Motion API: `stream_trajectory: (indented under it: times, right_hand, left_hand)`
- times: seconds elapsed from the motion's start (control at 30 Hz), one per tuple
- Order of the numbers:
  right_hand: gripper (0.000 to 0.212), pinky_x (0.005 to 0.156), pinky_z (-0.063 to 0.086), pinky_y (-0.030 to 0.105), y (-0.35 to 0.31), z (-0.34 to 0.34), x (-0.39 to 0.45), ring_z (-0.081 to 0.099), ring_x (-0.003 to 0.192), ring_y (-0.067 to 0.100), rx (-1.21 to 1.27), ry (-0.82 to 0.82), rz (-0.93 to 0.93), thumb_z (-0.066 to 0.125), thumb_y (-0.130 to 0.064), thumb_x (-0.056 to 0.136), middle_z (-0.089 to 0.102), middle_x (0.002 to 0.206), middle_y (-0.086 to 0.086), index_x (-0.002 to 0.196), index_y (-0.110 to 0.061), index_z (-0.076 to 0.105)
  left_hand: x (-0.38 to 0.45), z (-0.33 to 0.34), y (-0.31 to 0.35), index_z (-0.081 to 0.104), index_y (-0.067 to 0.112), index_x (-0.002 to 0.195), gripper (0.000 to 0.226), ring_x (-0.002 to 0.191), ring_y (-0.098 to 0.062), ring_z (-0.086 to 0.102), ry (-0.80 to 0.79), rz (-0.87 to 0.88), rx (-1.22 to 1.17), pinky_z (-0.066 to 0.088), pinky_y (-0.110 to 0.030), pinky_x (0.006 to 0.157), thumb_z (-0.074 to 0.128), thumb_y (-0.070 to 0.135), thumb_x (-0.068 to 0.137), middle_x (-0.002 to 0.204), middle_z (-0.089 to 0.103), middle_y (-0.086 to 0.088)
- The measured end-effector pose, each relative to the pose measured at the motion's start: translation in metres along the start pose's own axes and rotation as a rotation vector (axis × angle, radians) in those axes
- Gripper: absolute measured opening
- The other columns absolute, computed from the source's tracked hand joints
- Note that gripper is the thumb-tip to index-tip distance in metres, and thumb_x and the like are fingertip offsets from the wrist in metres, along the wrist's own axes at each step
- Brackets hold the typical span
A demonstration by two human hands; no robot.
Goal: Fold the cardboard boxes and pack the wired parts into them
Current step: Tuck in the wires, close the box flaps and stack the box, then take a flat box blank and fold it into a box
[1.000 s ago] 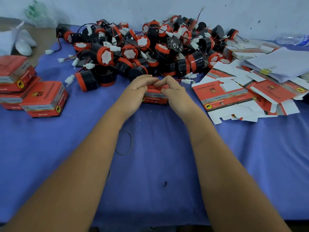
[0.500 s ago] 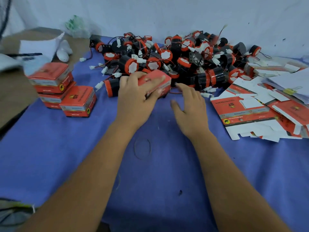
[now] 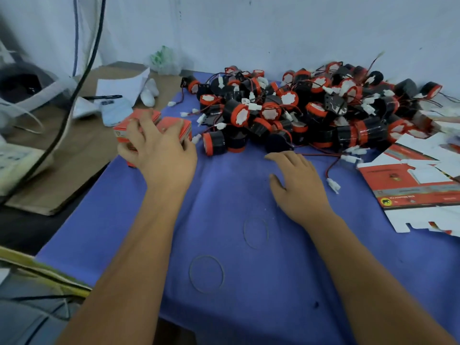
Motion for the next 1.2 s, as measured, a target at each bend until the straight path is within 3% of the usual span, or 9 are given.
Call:
stream_trajectory:
  times: [0.13,0.27,0.47,0.67,0.8,0.93,1.03,1.1,1.2]
  right_hand:
    - [0.036,0.104,0.034,0.044,0.012,-0.008,-0.004,0.045,0.120,0.029,0.018,0.046,0.066,0.051,-0.015,0.099,0.052,0.133,0.007,0.135,-0.013,0.051]
    - [0.033,0.104,0.034,0.045,0.036,-0.023,-0.007,0.046,0.120,0.031,-0.011,0.132,0.199,0.050,-0.016,0.099,0.054,0.132,0.008,0.132,-0.012,0.055]
    - [0.035,0.097,0.030,0.044,0.102,-0.076,-0.029,0.044,0.116,0.038,-0.254,0.345,0.570,0.053,-0.015,0.090,0.053,0.129,0.018,0.124,-0.009,0.061]
    - [0.077,0.114,0.010,0.057,0.164,-0.080,-0.072,0.010,0.145,0.041,-0.347,0.047,1.064,0.063,-0.052,0.086,0.014,0.158,0.025,0.146,-0.013,0.033]
    - [0.046,0.101,0.031,0.046,0.157,-0.083,-0.059,0.041,0.124,0.041,-0.488,0.076,0.940,0.056,-0.040,0.092,0.054,0.129,0.018,0.126,-0.009,0.054]
    - [0.024,0.091,0.036,0.041,0.143,-0.090,-0.052,0.052,0.111,0.037,-0.484,0.204,0.843,0.045,-0.018,0.095,0.064,0.110,0.016,0.110,-0.006,0.060]
    - [0.015,0.078,0.040,0.041,0.106,-0.123,-0.045,0.059,0.088,0.038,-0.573,0.581,0.613,0.047,0.000,0.087,0.065,0.086,0.018,0.092,-0.001,0.062]
    - [0.019,0.074,0.040,0.040,0.064,-0.136,-0.045,0.059,0.077,0.033,-0.558,0.858,0.275,0.050,0.008,0.079,0.065,0.077,0.013,0.084,-0.001,0.066]
    - [0.023,0.080,0.043,0.038,0.011,-0.111,-0.034,0.059,0.089,0.027,-0.353,0.836,-0.180,0.050,0.003,0.080,0.071,0.091,0.012,0.089,-0.001,0.070]
  left_hand:
    - [-0.001,-0.019,0.026,0.064,0.029,0.122,0.044,0.143,-0.037,0.025,0.119,0.035,-0.095,0.018,-0.052,0.106,0.057,0.019,0.079,0.155,0.032,-0.011]
    - [-0.023,-0.025,0.090,0.071,0.022,0.105,0.031,0.131,-0.035,0.039,0.178,0.328,-0.346,0.026,-0.041,0.100,0.058,0.012,0.079,0.138,0.051,-0.008]
    - [-0.083,0.045,0.188,0.075,0.015,0.096,0.021,0.113,-0.026,0.046,-0.348,0.609,-0.660,0.041,-0.042,0.094,0.057,0.007,0.090,0.112,0.062,-0.002]
    - [-0.124,0.123,0.214,0.065,0.031,0.120,0.030,0.121,-0.025,0.040,-0.734,0.588,-0.465,0.034,-0.036,0.103,0.054,0.021,0.094,0.128,0.053,0.002]
    - [-0.114,0.134,0.213,0.066,0.034,0.118,0.038,0.118,-0.029,0.042,-0.732,0.521,-0.449,0.039,-0.040,0.099,0.048,0.011,0.093,0.128,0.056,0.003]
    - [-0.112,0.134,0.210,0.070,0.029,0.112,0.036,0.117,-0.025,0.048,-0.732,0.495,-0.536,0.042,-0.037,0.098,0.048,0.008,0.094,0.124,0.060,0.001]
    - [-0.109,0.127,0.205,0.069,0.034,0.099,0.028,0.106,0.000,0.055,-0.807,0.358,-0.797,0.042,-0.009,0.083,0.049,0.013,0.100,0.121,0.062,0.012]
    - [-0.103,0.124,0.200,0.068,0.034,0.095,0.028,0.096,0.008,0.060,-0.845,0.165,-1.036,0.044,-0.006,0.079,0.048,0.015,0.103,0.112,0.067,0.017]
    - [-0.102,0.133,0.191,0.068,0.019,0.105,0.029,0.087,-0.015,0.072,-1.047,-0.412,-1.588,0.057,-0.031,0.076,0.043,0.034,0.105,0.107,0.074,-0.004]
Point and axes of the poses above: each hand's wrist, its own x-axis towards the middle knuckle, its own z-axis out of the palm, y = z × x, the point moved 9 cm from there along x, towards the middle knuckle
